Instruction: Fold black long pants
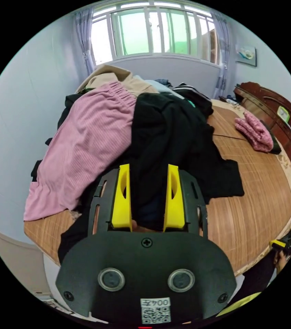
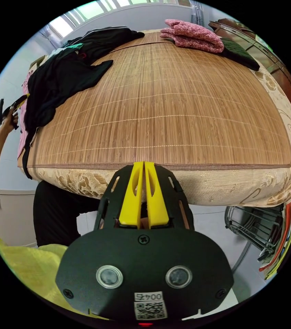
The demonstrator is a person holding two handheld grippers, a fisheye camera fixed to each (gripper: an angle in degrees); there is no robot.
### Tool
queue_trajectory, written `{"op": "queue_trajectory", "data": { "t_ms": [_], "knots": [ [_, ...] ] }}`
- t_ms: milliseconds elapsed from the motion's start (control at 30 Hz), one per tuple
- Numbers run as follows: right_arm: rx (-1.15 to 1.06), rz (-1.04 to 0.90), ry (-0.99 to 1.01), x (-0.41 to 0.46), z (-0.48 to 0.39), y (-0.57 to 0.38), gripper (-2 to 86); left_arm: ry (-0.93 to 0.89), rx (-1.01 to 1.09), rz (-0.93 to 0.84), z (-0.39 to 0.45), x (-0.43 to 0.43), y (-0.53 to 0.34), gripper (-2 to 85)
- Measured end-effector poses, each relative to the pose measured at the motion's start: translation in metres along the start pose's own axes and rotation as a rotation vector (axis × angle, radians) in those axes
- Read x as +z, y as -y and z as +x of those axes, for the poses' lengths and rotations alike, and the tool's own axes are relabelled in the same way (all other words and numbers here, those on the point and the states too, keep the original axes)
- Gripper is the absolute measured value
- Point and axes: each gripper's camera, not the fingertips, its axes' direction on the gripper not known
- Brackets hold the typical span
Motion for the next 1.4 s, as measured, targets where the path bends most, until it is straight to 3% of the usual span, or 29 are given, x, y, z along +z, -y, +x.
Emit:
{"op": "queue_trajectory", "data": {
  "t_ms": [167,300,500,667,833,1067,1400],
  "knots": [
    [-0.011,0.002,-0.022,0.029,-0.008,0.021,-0.9,-0.069,-0.020,-0.125,-0.020,0.036,-0.002,6.6],
    [-0.025,0.008,-0.053,0.046,-0.014,0.032,-0.8,-0.072,0.028,-0.018,-0.015,0.009,-0.032,3.5],
    [-0.006,0.016,-0.020,0.068,-0.011,0.044,-0.8,-0.318,0.152,0.074,0.020,-0.036,-0.135,2.7],
    [0.053,0.032,0.143,0.079,-0.007,0.033,-0.8,-0.418,0.186,-0.020,0.053,-0.017,-0.224,2.7],
    [0.053,0.048,0.111,0.090,-0.012,0.028,-0.4,-0.555,0.107,-0.126,0.056,0.023,-0.284,3.8],
    [0.015,-0.049,0.068,0.128,-0.018,0.038,3.8,-0.450,0.037,-0.039,0.031,0.026,-0.294,9.1],
    [-0.052,-0.069,0.075,0.149,-0.027,0.035,8.7,-0.253,-0.075,-0.288,0.023,0.125,-0.276,13.1]
  ]
}}
